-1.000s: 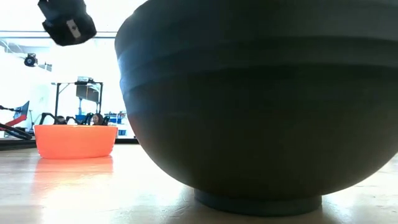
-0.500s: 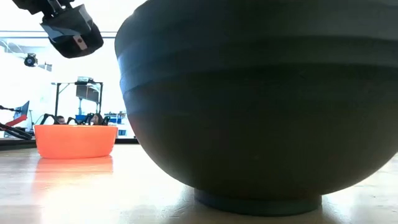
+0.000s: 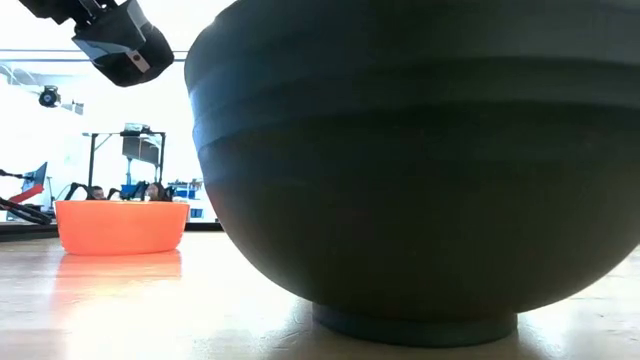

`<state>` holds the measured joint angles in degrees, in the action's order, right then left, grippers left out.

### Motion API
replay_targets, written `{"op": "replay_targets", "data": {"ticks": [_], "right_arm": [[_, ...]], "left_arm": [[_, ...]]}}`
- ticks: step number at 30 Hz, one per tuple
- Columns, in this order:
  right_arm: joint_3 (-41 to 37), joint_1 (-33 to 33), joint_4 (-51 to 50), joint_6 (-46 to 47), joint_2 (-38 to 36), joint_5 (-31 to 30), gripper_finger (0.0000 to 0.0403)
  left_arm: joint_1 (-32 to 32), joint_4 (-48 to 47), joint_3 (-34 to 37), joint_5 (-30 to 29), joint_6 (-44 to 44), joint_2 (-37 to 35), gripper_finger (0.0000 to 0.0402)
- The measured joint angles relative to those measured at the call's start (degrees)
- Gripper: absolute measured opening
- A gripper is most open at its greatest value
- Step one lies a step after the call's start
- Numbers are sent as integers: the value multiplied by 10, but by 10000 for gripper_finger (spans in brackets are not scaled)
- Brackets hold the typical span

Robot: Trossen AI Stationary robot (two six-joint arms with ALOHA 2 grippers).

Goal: Nest bowls inside each other
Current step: Stack the black bowl on top of the violet bowl

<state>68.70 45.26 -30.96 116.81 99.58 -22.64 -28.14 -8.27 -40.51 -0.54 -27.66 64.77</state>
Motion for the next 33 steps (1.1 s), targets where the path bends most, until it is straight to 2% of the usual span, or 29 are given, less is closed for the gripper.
{"op": "replay_targets", "data": {"ticks": [3, 11, 17, 23, 27, 30, 33], "right_arm": [[18, -17, -49, -4, 0, 0, 205], [18, -68, -22, -57, 0, 22, 201], [17, -92, -18, -96, 8, 85, 184], [18, -96, 36, -106, 42, 106, 170], [23, -98, 48, -112, 76, 152, 161], [30, -98, 59, -119, 92, 158, 136], [37, -99, 59, -130, 93, 156, 85]], "left_arm": [[0, -2, 0, 1, 0, 0, 160], [0, -2, 0, 3, -5, 2, 160], [0, -2, 0, 3, -19, 2, 160], [-5, -2, 1, 4, -21, 2, 160], [-6, -2, 1, 4, -21, 2, 160], [-6, -2, 1, 4, -21, 2, 160], [-6, -3, 2, 4, -21, 2, 160]]}}
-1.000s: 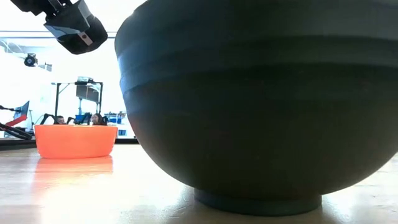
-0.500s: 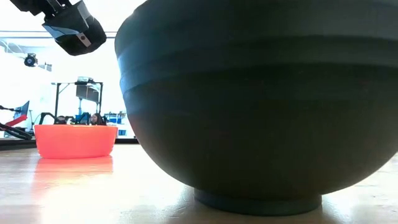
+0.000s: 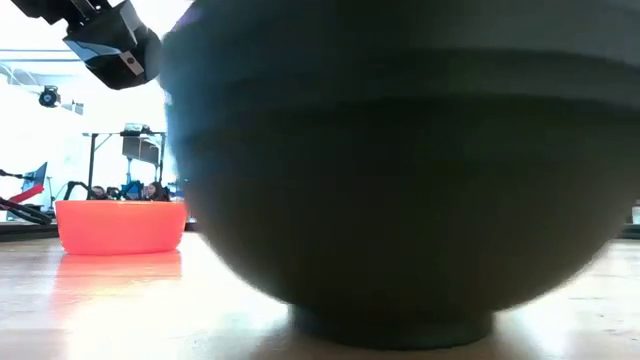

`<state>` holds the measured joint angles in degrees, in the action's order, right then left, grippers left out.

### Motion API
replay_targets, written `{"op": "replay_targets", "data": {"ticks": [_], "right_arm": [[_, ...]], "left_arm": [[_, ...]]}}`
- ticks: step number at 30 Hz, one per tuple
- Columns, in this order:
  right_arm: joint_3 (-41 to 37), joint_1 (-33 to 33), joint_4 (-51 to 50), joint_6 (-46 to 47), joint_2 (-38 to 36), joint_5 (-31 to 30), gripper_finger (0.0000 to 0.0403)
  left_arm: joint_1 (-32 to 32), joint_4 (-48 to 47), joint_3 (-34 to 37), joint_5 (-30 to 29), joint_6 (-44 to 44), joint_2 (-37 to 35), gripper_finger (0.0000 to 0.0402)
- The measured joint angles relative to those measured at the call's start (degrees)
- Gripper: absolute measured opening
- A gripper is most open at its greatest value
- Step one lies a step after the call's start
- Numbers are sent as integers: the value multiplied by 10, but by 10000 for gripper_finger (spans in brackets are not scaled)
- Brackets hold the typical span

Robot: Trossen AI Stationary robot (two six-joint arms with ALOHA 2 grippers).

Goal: Nest bowls inside each other
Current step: Stack the black bowl on top of the violet bowl

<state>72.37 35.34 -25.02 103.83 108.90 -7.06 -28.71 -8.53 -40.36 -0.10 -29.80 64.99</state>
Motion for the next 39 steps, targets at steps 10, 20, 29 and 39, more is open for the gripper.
{"op": "replay_targets", "data": {"ticks": [10, 20, 29, 39], "right_arm": [[28, -6, -61, -84, -59, -19, 10], [55, -23, -137, -265, -198, -224, 10], [21, -175, -137, -436, -306, -239, 9], [21, -429, -132, -609, -314, 136, 11]], "left_arm": [[0, 0, 0, 0, 0, -2, 160], [1, 0, 0, -2, -13, -6, 160], [2, 1, -1, -22, -44, -7, 160], [2, 6, -1, -80, -75, -7, 160]]}}
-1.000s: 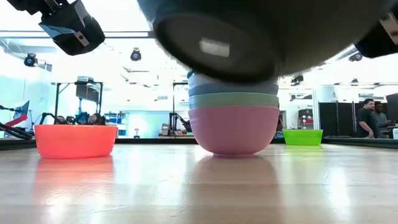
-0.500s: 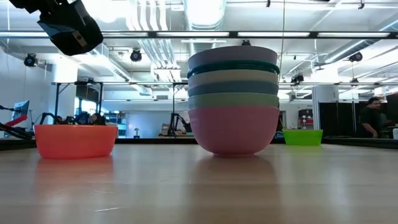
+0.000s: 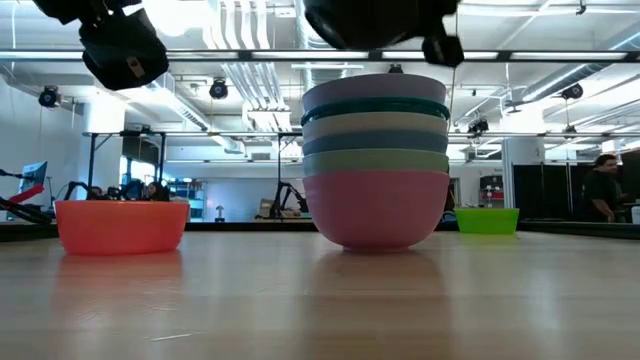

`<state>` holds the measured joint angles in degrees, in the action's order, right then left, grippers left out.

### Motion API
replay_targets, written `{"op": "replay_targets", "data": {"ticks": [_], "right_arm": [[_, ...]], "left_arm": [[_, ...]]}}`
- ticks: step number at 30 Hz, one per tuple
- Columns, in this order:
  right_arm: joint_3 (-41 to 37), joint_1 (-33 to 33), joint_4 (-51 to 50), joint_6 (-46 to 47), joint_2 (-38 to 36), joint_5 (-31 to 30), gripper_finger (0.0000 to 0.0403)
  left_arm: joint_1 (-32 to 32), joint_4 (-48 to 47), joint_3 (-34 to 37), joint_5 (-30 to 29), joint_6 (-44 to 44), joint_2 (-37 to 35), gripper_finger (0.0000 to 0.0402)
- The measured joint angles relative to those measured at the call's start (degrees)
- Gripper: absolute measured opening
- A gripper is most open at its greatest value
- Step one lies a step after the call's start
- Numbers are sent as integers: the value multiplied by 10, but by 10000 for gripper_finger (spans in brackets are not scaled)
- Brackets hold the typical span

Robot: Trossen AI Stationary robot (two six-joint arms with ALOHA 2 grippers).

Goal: Nest bowls inside each other
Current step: Stack the black bowl on top of the violet bowl

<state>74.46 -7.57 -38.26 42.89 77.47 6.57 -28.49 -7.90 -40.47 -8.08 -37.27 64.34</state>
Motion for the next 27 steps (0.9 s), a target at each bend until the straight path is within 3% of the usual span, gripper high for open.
{"op": "replay_targets", "data": {"ticks": [2, 7, 21, 27], "right_arm": [[6, -28, -29, -10, 15, 53, 11], [69, -43, -168, -82, 70, 69, 11], [358, -41, -450, -260, 282, 39, 11], [466, -41, -505, -314, 371, 39, 11]], "left_arm": [[0, 3, 0, -10, -1, 0, 160], [0, 3, 0, -44, -1, -1, 160], [36, 2, -1, -55, 1, -1, 160], [41, 1, -1, -55, 1, -1, 160]]}}
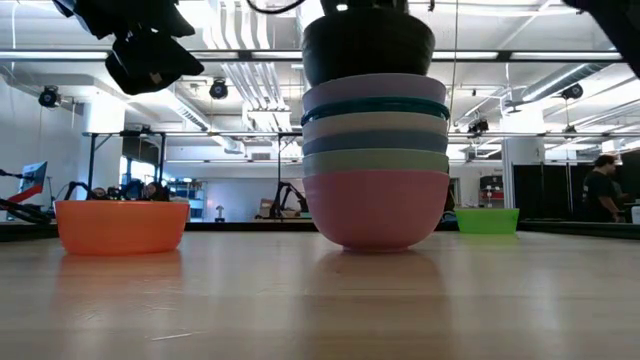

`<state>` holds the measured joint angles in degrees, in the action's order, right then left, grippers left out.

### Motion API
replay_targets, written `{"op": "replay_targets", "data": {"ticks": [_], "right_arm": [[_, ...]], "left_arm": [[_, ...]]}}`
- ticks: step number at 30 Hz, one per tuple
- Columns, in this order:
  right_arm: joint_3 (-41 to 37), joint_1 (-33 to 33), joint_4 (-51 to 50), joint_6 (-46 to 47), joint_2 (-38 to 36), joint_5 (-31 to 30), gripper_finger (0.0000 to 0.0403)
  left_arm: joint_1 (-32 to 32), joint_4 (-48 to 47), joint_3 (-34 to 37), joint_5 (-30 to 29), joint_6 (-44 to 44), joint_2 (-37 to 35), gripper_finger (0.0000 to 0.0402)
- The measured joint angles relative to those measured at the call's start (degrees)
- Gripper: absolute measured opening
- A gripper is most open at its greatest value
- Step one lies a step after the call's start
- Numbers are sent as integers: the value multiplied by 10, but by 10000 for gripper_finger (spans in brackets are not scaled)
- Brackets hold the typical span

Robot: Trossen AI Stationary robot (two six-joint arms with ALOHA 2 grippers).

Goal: Nest bowls inside each other
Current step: Stack the black bowl on top of the violet bowl

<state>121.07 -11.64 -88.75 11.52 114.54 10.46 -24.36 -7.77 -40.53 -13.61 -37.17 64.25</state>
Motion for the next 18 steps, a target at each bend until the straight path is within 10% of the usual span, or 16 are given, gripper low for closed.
{"op": "replay_targets", "data": {"ticks": [18], "right_arm": [[32, 30, -13, -58, 64, 34, 11]], "left_arm": [[0, -1, 0, -2, -16, 0, 160]]}}
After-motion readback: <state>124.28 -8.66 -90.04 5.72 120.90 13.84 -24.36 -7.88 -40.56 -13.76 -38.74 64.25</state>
